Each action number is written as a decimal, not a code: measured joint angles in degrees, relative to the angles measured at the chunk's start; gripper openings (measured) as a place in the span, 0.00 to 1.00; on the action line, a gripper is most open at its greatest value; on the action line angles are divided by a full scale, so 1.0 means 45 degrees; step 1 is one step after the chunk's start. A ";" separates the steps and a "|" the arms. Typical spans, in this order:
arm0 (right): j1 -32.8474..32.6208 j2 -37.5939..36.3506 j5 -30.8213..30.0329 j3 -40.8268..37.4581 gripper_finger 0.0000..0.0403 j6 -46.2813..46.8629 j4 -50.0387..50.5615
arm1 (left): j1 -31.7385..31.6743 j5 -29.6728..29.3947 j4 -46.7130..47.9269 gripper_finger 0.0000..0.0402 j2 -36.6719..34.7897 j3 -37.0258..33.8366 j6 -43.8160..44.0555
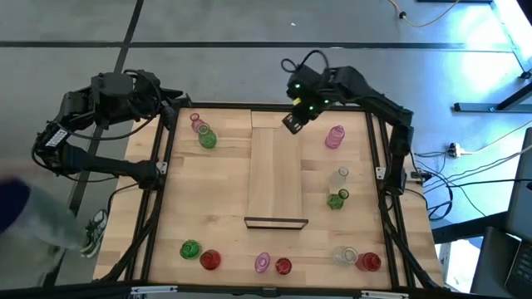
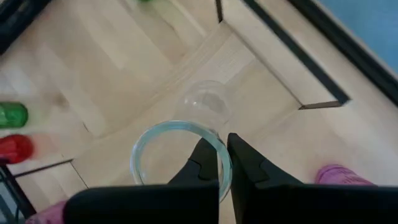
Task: Sort vases onto shelf
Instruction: Put the top transparent vase on the shelf, then put the top right purple vase on the shelf
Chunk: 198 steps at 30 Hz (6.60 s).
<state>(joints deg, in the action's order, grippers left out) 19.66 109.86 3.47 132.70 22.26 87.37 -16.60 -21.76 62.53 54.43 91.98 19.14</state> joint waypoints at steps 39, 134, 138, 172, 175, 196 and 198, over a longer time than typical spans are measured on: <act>-0.0112 0.3624 -0.0884 -0.0039 0.00 -0.1098 -0.1438 | 0.0003 -0.0005 0.0067 0.38 0.0000 0.0000 0.0087; 0.0301 0.3551 -0.0657 0.0520 0.31 -0.0820 -0.1343 | 0.0000 -0.0015 0.0562 0.38 0.0000 0.0000 0.0042; 0.0301 0.3551 -0.0667 0.0510 0.31 -0.0820 -0.0942 | 0.0001 -0.0013 0.0565 0.38 -0.0001 0.0000 0.0039; -0.0954 -0.2640 -0.2503 0.0510 0.31 -0.1681 -0.2346 | 0.0162 0.1733 0.2175 0.38 0.0678 0.0000 0.0163; -0.1404 -0.3197 -0.3310 0.0510 0.31 -0.1693 -0.1921 | 0.0413 0.1550 0.2229 0.38 0.0997 0.0000 0.0500; -0.5238 -1.0521 -0.8122 -0.5327 0.31 -0.0032 -0.4042 | 0.3495 -0.1687 -0.2150 0.38 0.1149 -0.0015 0.0823; -0.5619 -1.1768 -0.8103 -0.7555 0.31 0.0195 -0.5772 | 0.3732 -0.2048 -0.2205 0.38 0.1130 -0.0391 0.0988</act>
<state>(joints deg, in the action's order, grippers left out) -5.63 56.91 -32.99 98.71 23.13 61.40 0.19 -30.98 52.61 59.52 90.23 23.58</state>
